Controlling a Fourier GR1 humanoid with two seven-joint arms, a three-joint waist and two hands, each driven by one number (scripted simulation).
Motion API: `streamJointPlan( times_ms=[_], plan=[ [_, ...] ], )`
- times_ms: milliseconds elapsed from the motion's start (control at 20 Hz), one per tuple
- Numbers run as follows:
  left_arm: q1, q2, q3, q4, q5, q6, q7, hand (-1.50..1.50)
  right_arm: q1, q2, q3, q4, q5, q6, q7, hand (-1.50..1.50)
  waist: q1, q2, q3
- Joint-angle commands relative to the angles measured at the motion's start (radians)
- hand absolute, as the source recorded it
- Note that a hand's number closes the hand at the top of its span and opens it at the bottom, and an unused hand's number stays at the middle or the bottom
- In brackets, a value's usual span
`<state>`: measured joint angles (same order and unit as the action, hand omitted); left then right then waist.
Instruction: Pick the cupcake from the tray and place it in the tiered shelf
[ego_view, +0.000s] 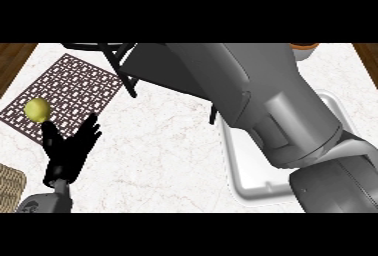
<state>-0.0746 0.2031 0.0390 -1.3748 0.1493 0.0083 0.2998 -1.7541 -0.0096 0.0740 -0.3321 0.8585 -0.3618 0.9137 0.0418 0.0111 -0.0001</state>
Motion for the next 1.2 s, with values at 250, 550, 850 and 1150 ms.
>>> streamJointPlan(
  times_ms=[250, 550, 850, 1150],
  plan=[
    [-0.018, 0.005, 0.017, 0.028, -0.002, -0.003, -0.002, 0.0, -0.013, -0.006, -0.056, 0.013, -0.005, -0.148, 0.042, 1.5, -0.004, 0.002, -0.001],
    [0.0, -0.031, 0.009, 0.043, -0.008, 0.013, -0.031, 0.0, 0.008, 0.009, -0.093, -0.041, -0.028, -0.288, 0.057, -1.5, -0.011, -0.002, -0.001],
    [0.025, -0.012, -0.003, 0.005, -0.005, -0.015, 0.004, 0.0, 0.027, -0.029, -0.195, -0.132, -0.092, -0.414, -0.035, -1.5, -0.011, -0.002, 0.0],
    [-0.002, -0.008, 0.009, -0.024, 0.001, -0.001, 0.042, 0.0, -0.012, -0.06, -0.223, -0.135, -0.038, -0.566, 0.032, -1.5, -0.014, -0.007, -0.001]
  ],
)
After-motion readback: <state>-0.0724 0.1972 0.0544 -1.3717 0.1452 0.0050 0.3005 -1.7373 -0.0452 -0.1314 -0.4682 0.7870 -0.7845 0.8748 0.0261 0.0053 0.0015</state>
